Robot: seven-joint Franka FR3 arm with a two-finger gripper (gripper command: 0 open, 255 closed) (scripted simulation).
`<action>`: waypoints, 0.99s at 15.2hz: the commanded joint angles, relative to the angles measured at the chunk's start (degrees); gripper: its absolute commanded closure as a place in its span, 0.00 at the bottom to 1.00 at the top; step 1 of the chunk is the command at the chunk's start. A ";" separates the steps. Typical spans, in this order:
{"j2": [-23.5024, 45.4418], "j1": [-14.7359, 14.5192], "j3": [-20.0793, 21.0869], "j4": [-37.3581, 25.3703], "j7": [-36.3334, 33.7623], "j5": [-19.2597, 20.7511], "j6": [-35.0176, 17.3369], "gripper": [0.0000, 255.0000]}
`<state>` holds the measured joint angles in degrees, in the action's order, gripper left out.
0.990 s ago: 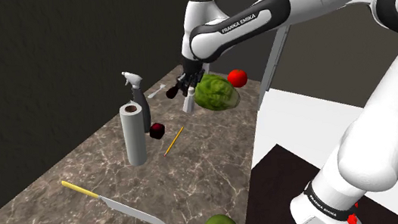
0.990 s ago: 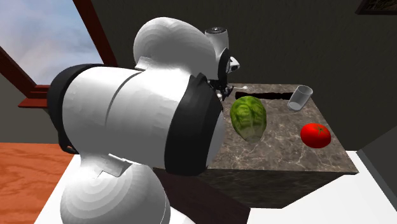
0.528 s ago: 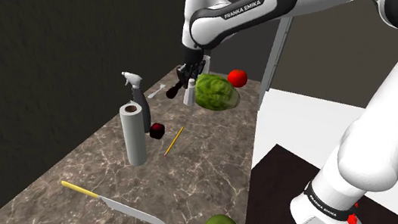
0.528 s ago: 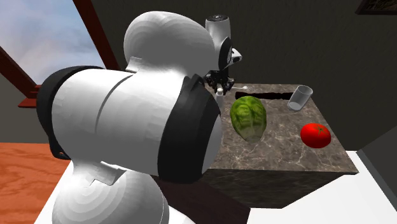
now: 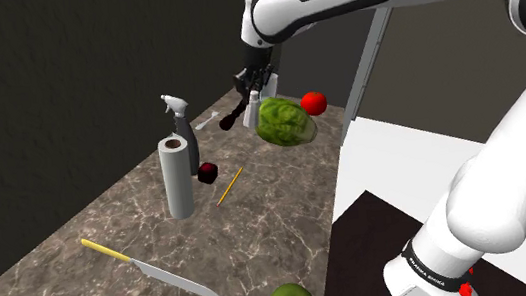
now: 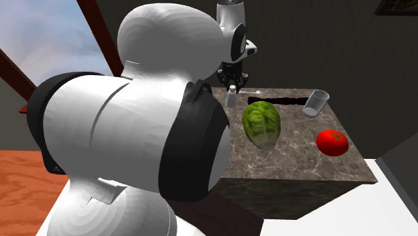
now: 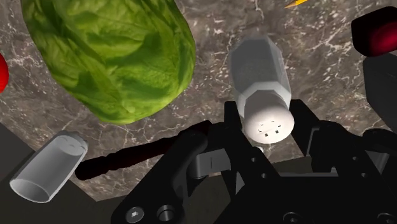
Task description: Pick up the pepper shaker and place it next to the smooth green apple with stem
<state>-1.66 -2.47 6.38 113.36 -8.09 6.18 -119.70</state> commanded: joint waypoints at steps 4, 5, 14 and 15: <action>-0.72 -0.04 0.03 -3.06 0.41 -0.30 3.77 1.00; -0.81 -0.04 0.03 -3.73 0.49 -0.34 4.53 1.00; -5.79 -2.83 3.26 -1.11 -5.17 -0.64 7.41 1.00; -6.61 -3.39 3.96 -0.29 -6.38 -0.72 7.51 1.00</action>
<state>-7.38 -5.39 9.78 111.98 -13.40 5.55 -112.07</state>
